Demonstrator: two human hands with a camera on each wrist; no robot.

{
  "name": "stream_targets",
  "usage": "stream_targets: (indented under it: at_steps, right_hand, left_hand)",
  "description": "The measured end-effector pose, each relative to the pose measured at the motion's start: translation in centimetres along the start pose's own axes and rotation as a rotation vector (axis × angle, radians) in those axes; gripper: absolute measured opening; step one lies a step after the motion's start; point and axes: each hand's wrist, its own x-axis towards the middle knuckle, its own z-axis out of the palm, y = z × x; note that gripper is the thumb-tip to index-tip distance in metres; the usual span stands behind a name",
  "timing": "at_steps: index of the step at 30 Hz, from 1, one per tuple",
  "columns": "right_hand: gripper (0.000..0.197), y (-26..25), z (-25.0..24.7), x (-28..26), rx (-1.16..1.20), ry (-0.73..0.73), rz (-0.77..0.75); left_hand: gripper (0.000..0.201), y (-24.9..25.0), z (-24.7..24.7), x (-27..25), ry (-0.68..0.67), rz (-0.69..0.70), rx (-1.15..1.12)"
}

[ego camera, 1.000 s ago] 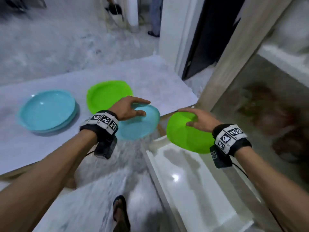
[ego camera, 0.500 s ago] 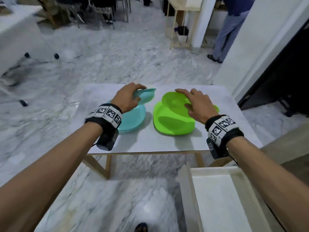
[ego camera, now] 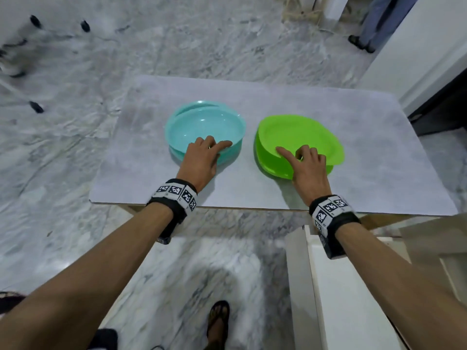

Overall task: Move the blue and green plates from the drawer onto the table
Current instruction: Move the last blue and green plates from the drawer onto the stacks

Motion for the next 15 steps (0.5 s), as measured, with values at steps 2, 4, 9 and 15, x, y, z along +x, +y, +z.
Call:
stream_targets:
  at_steps: [2,4,9,15]
  right_hand:
    - [0.075,0.1,1.1,-0.2,0.057,-0.069,0.011]
    - [0.07,0.5,2.1,-0.2,0.129,-0.131,0.009]
    - [0.041,1.4,2.6,-0.2,0.27,-0.24,0.027]
    - [0.039,1.8,2.0,0.5,0.257,-0.314,0.041]
  left_hand:
    - [0.039,-0.5,1.0,-0.5,-0.016,-0.032,-0.032]
    - [0.036,-1.0,1.3,-0.7,-0.025,-0.077,-0.077]
    - [0.03,-1.7,1.3,-0.6,-0.097,-0.111,-0.164]
    - [0.032,-2.2,1.2,-0.5,-0.198,-0.153,-0.173]
